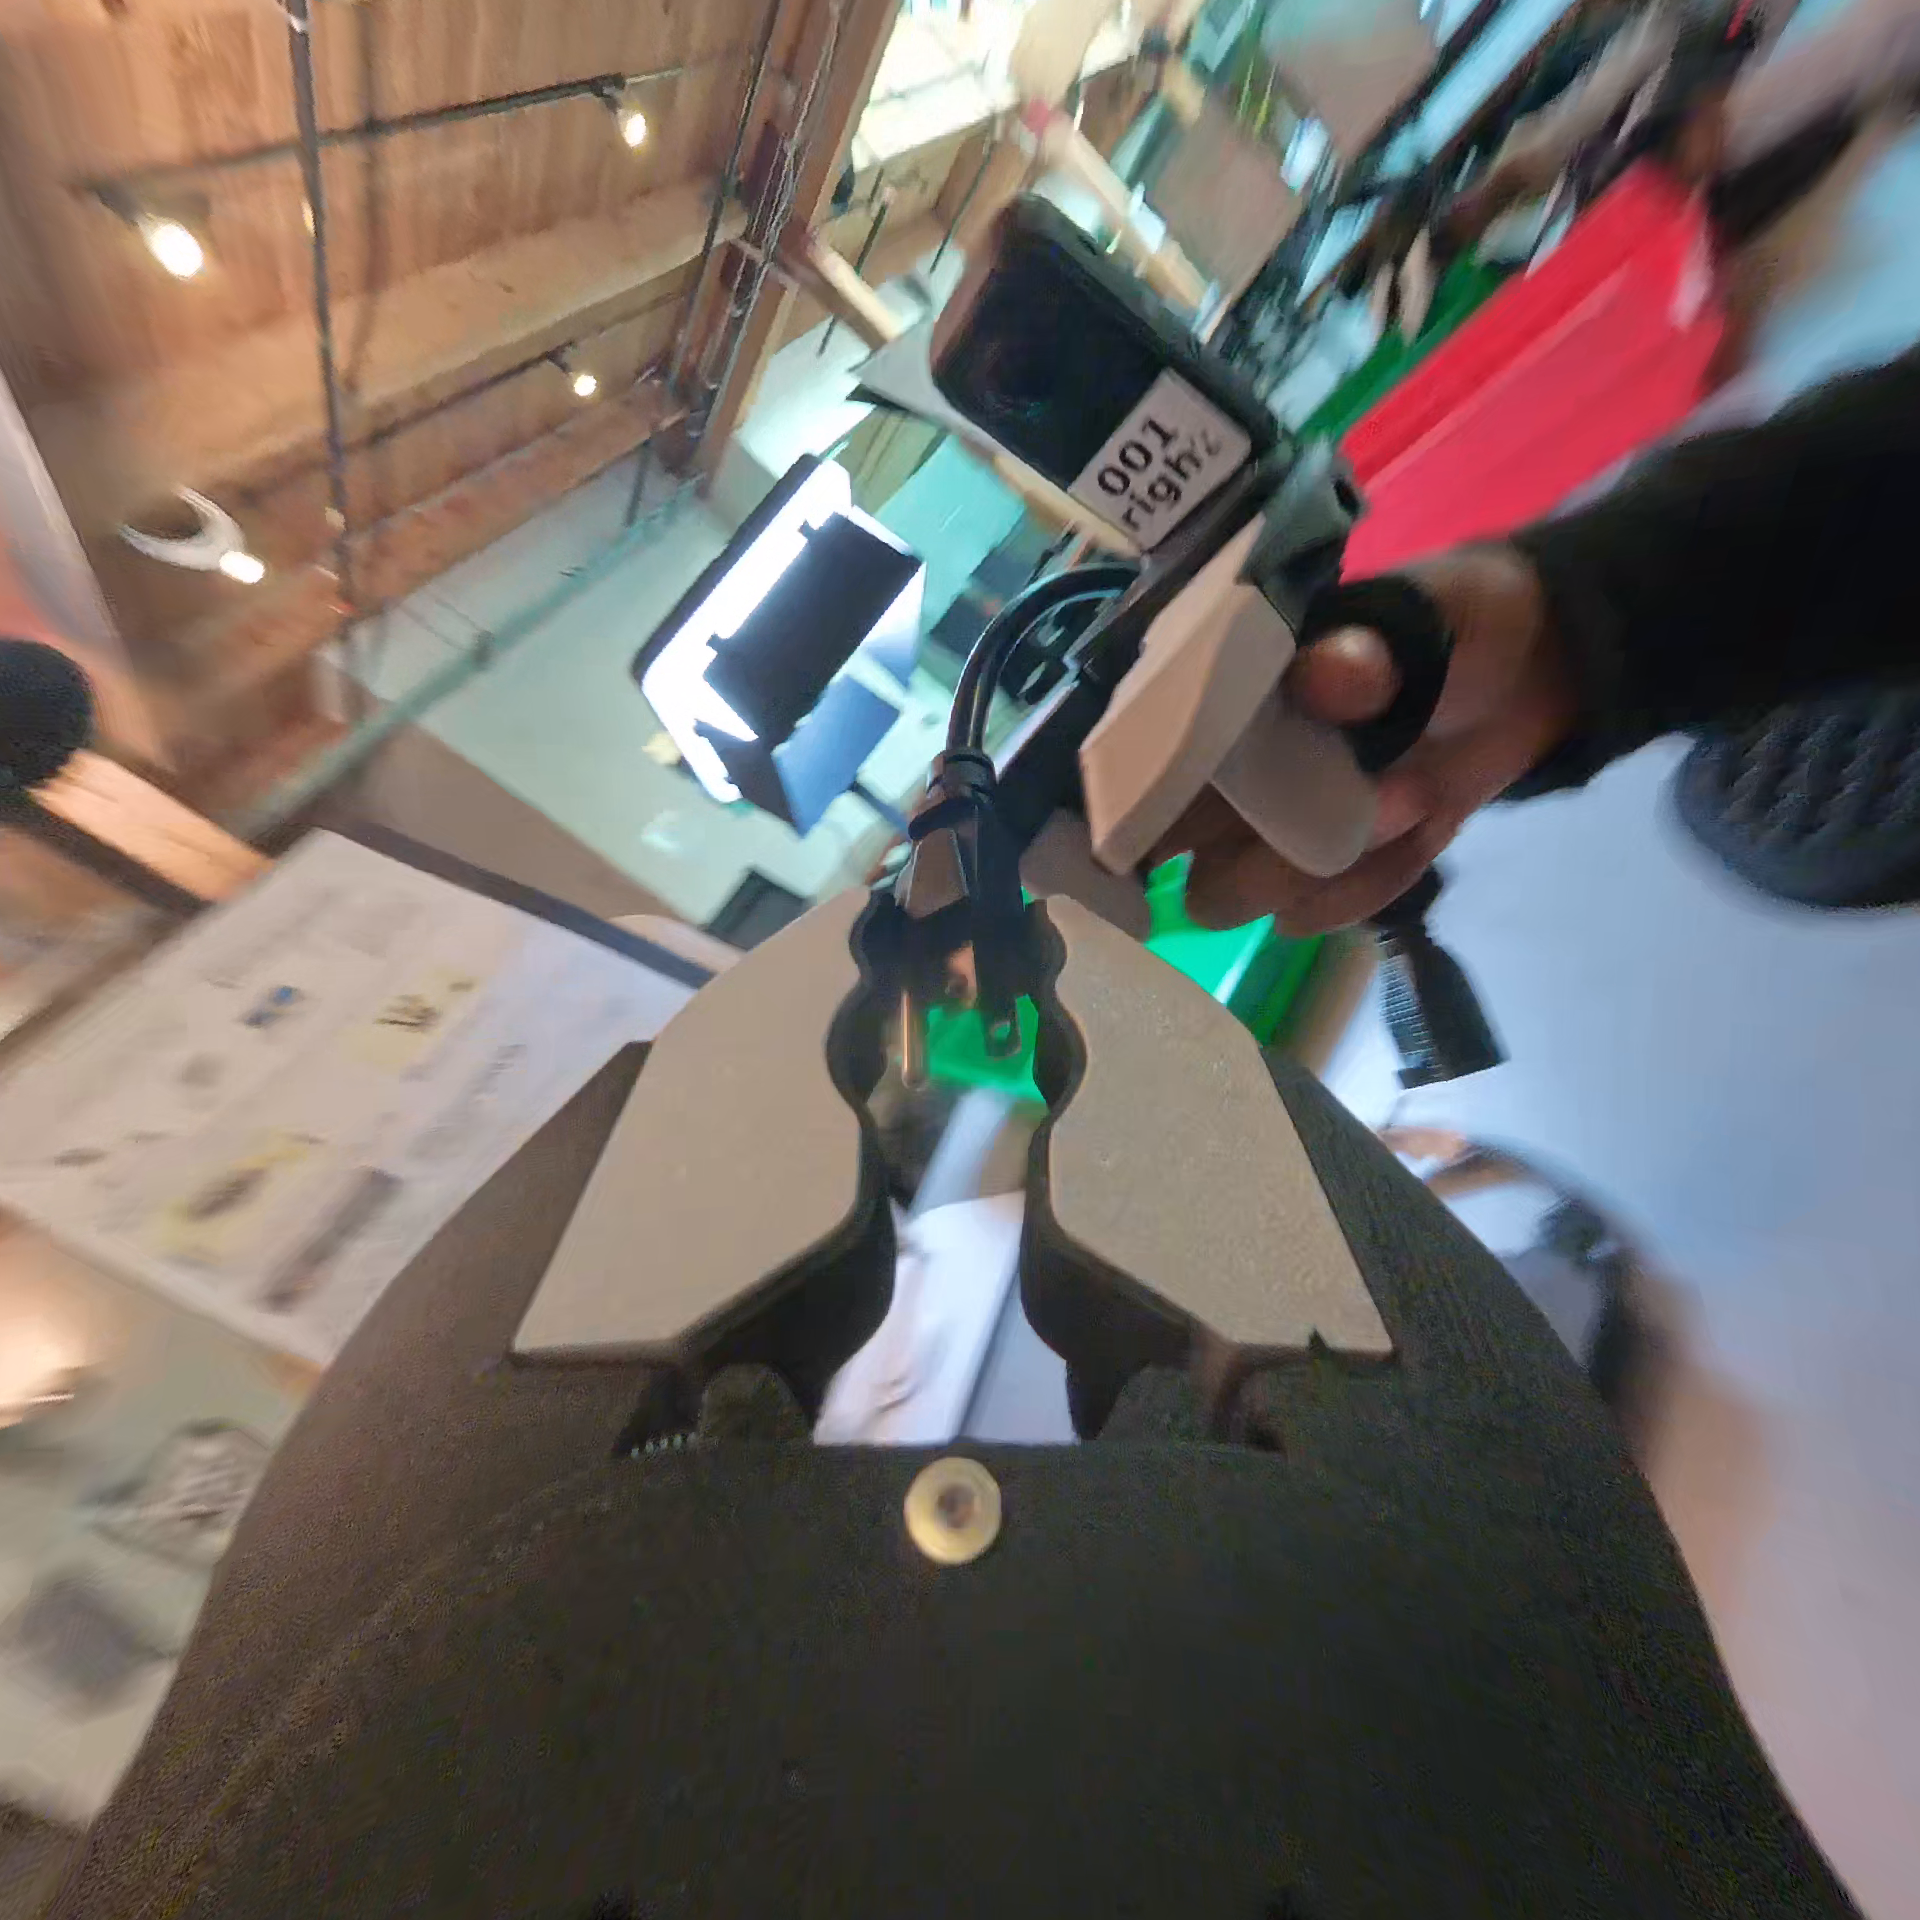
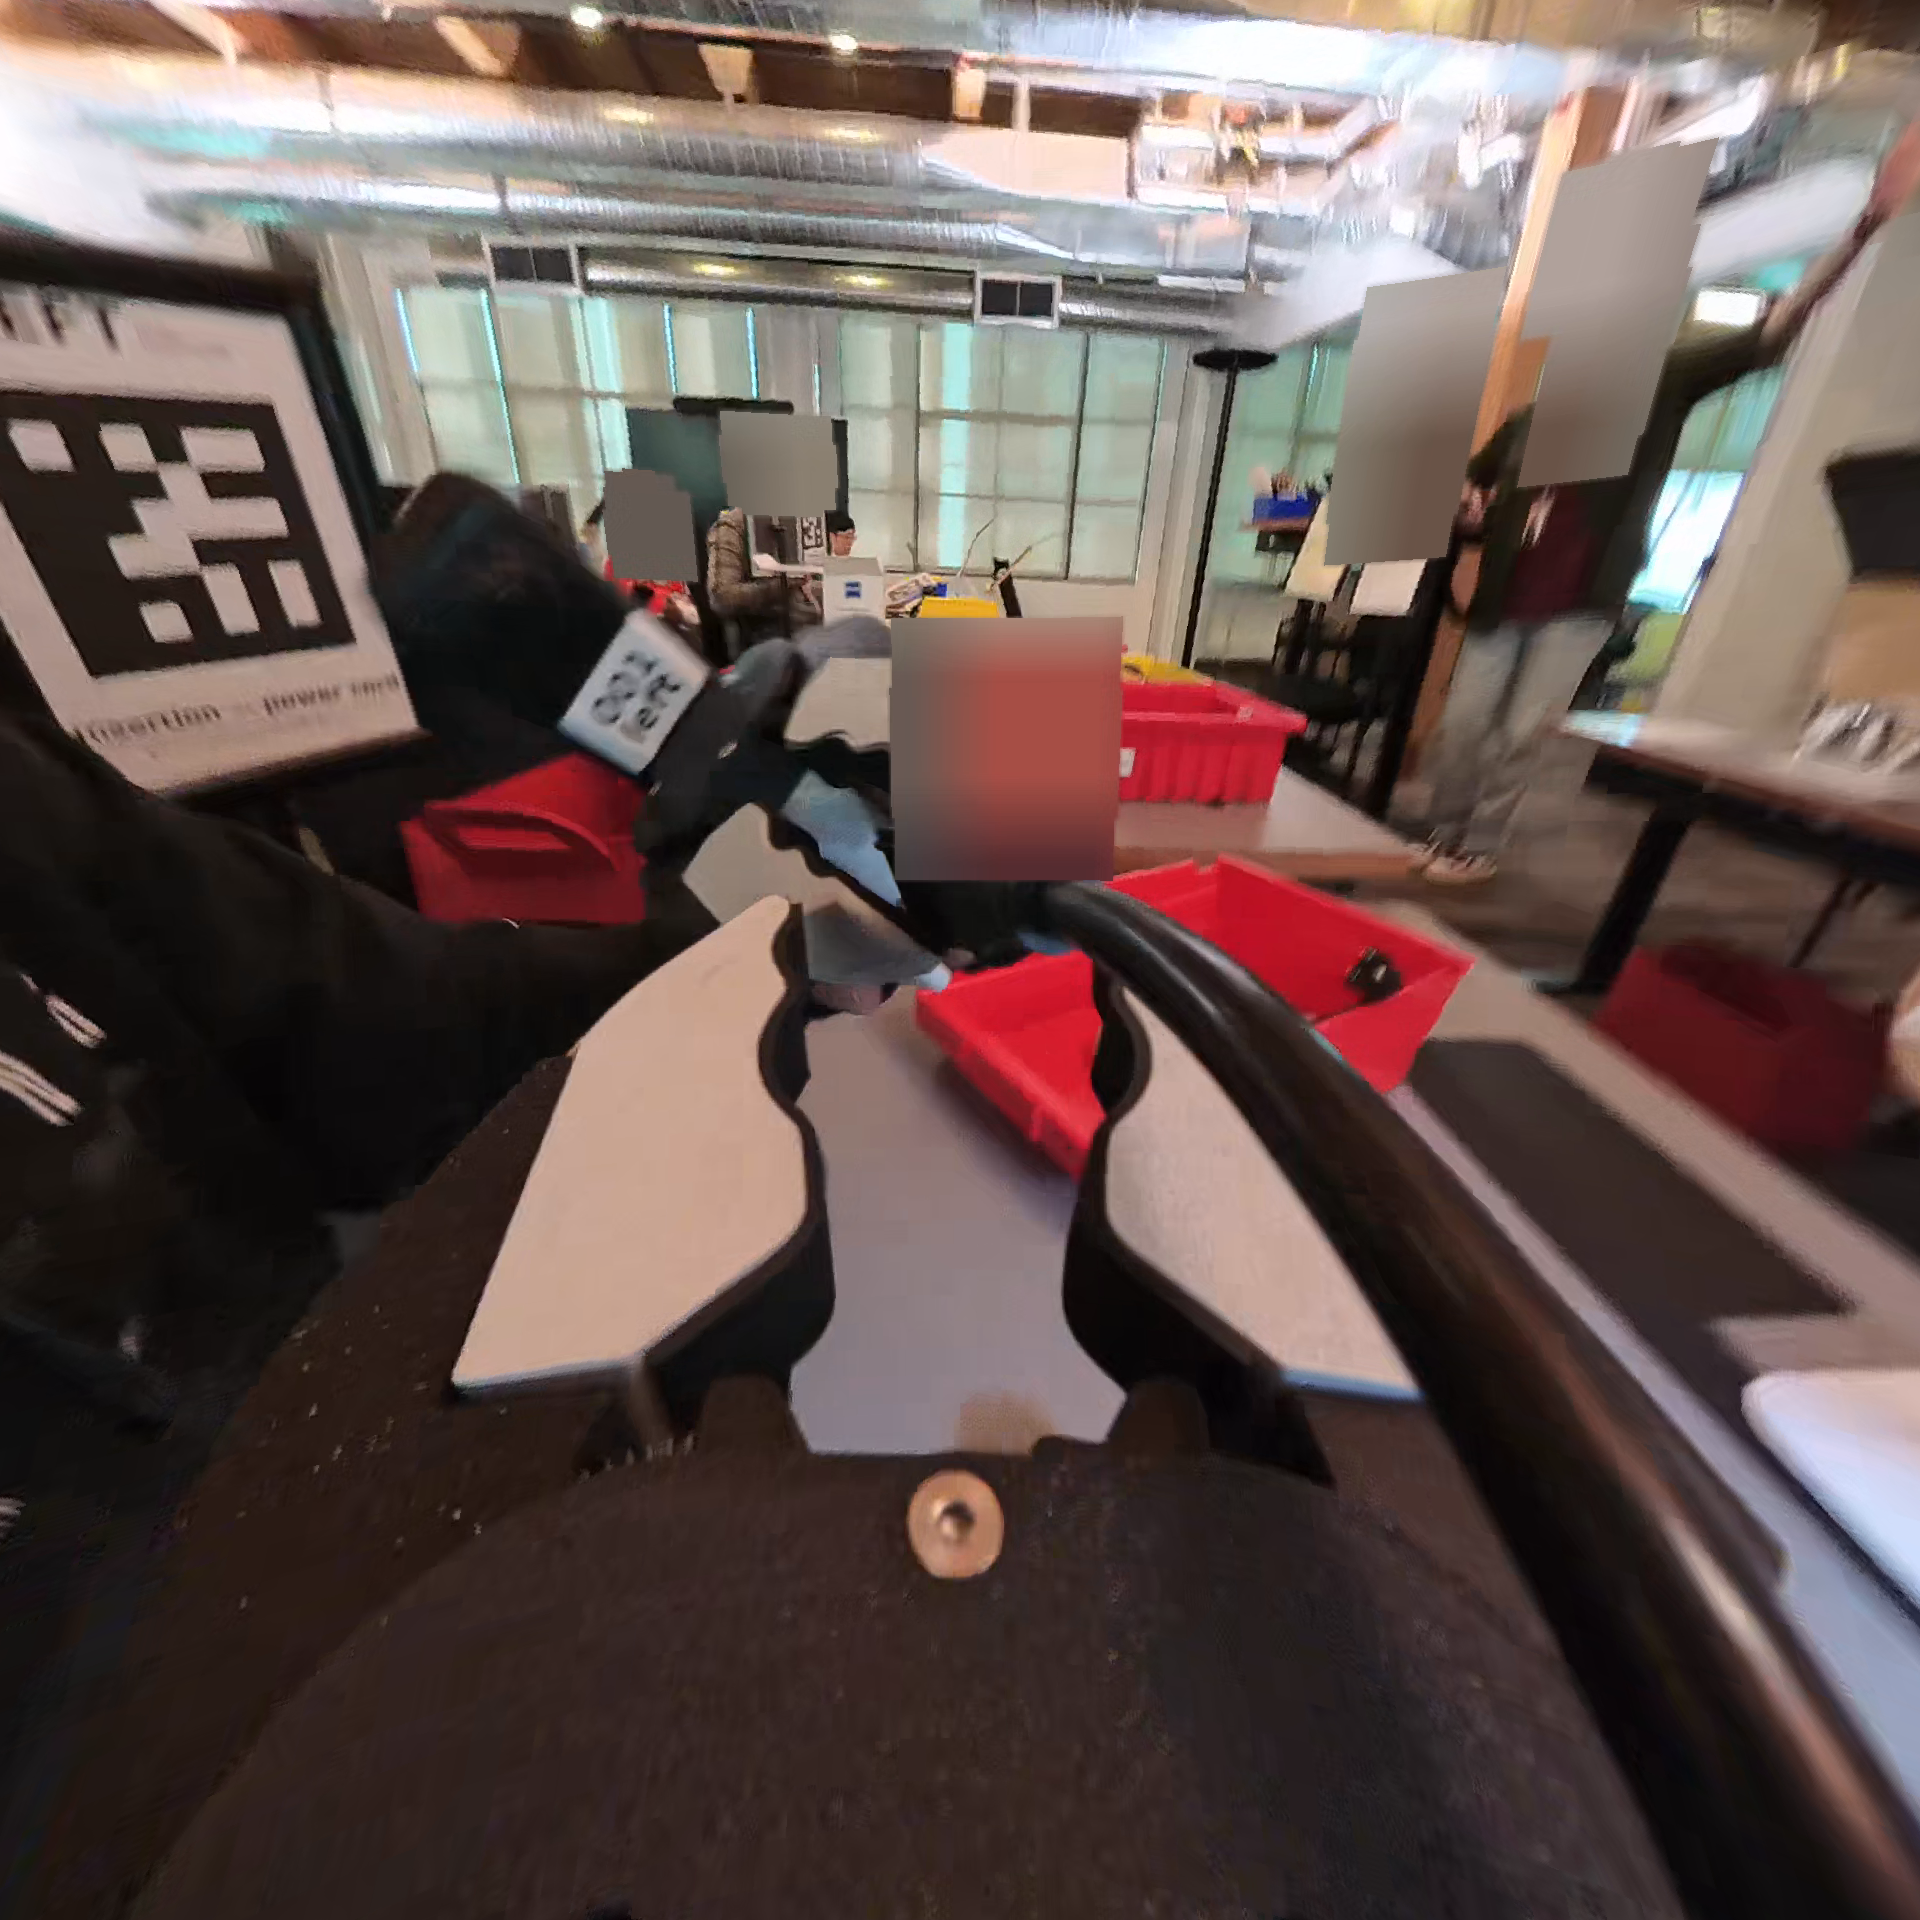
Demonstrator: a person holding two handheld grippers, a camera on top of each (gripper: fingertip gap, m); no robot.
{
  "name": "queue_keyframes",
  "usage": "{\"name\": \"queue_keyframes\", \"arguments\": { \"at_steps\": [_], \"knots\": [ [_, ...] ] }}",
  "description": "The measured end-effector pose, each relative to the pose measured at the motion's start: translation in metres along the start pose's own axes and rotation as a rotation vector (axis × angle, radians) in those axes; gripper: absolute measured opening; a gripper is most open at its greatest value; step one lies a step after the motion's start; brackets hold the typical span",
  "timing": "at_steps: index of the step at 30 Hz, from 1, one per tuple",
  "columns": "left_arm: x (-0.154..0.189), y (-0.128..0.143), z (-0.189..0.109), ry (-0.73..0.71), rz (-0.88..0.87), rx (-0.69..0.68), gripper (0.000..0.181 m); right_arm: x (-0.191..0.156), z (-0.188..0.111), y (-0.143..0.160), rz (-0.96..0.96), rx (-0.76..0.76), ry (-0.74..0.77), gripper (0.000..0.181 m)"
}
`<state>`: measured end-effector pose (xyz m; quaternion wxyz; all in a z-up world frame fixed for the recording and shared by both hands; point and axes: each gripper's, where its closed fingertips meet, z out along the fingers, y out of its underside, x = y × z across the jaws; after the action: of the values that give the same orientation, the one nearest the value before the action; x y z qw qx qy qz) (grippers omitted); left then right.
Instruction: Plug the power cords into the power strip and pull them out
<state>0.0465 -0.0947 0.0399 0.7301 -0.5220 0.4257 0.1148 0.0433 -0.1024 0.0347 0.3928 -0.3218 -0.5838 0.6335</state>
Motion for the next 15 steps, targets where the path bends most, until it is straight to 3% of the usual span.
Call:
{"name": "queue_keyframes", "arguments": {
  "at_steps": [4,8,11,15],
  "knots": [
    [-0.001,-0.016,-0.003,0.209,-0.490,0.120,0.024,0.002,-0.002,-0.018,-0.335,-0.023,0.052,0.057],
    [-0.005,-0.021,-0.011,0.461,-1.003,0.223,0.021,-0.004,0.002,-0.017,-0.562,-0.120,0.009,0.049],
    [-0.001,-0.012,-0.012,0.578,-1.235,0.242,0.020,0.000,0.005,-0.009,-0.675,-0.228,0.027,0.044],
    [0.008,-0.003,-0.012,0.708,-1.413,0.265,0.020,-0.001,0.002,0.002,-0.749,-0.270,0.028,0.032]
  ]
}}
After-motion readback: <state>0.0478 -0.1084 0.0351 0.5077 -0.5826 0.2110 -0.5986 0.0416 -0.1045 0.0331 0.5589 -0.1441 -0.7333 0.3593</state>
